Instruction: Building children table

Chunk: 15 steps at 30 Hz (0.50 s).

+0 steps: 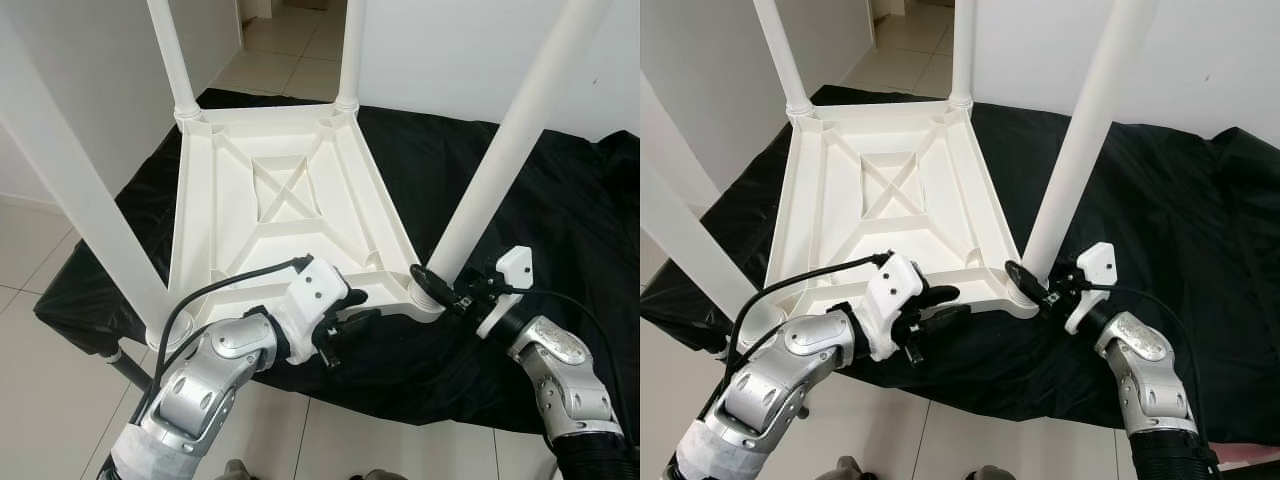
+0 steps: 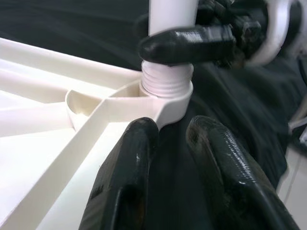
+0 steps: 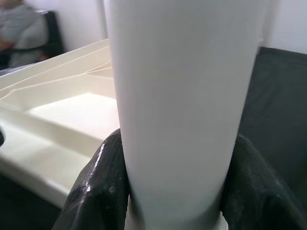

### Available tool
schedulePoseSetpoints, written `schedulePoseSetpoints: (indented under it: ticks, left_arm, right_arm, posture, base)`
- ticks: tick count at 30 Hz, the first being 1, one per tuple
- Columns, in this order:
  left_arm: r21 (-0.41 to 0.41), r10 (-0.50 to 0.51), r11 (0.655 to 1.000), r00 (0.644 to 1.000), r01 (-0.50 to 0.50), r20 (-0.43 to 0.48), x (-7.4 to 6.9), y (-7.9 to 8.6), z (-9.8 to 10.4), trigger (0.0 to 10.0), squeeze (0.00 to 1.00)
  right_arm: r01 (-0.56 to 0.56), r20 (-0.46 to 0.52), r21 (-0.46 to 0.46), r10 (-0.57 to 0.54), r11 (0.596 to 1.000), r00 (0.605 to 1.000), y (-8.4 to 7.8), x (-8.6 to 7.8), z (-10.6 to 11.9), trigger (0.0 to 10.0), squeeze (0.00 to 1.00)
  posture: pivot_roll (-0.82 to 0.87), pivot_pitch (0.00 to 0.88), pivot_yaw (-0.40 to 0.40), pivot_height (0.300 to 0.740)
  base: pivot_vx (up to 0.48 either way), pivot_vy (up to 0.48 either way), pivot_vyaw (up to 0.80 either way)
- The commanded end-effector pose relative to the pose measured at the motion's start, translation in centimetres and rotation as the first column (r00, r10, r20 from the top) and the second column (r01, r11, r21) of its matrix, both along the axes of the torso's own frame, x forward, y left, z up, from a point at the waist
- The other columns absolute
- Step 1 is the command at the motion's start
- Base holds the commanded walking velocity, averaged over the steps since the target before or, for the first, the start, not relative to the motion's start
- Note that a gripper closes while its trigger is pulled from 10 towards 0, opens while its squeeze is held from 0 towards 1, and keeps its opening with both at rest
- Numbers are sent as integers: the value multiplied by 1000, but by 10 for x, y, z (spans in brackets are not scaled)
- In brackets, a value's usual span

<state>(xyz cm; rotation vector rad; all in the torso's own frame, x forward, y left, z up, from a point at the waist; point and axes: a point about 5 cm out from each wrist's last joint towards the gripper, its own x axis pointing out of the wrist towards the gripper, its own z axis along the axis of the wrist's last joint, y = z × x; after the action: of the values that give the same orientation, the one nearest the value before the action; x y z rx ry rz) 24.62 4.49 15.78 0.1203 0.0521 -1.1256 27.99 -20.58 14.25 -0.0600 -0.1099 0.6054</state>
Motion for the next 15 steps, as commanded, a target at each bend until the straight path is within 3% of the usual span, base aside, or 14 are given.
schedulePoseSetpoints:
  ticks: [1,2,8,9,15]
  left_arm:
    - [-23,-34,999,999,33,-8,0,-2,1,10000,27]
    - [-32,-62,998,998,62,-13,-1,-2,0,10000,1000]
    - [20,-51,999,998,51,46,3,-3,0,10000,1000]
    - [33,-55,998,996,53,66,4,-3,0,10000,0]
    - [41,-31,999,991,26,127,9,-1,4,10000,0]
  right_arm:
    - [29,10,10,-29,1000,1000,1,3,2,1843,0]
    - [53,9,29,-53,998,999,3,2,2,10000,0]
    - [120,36,63,-123,991,992,8,-2,3,10000,0]
    - [139,45,75,-142,987,989,11,-4,5,10000,0]
    - [311,51,80,-315,947,948,28,-16,5,10000,0]
  posture:
    - [-83,37,6,740]
    - [-84,33,8,740]
    - [-86,20,10,740]
    - [-92,15,12,740]
    - [-94,8,15,740]
  base:
    - [0,0,0]
    - [0,0,0]
    - [0,0,0]
    - [0,0,0]
    - [0,0,0]
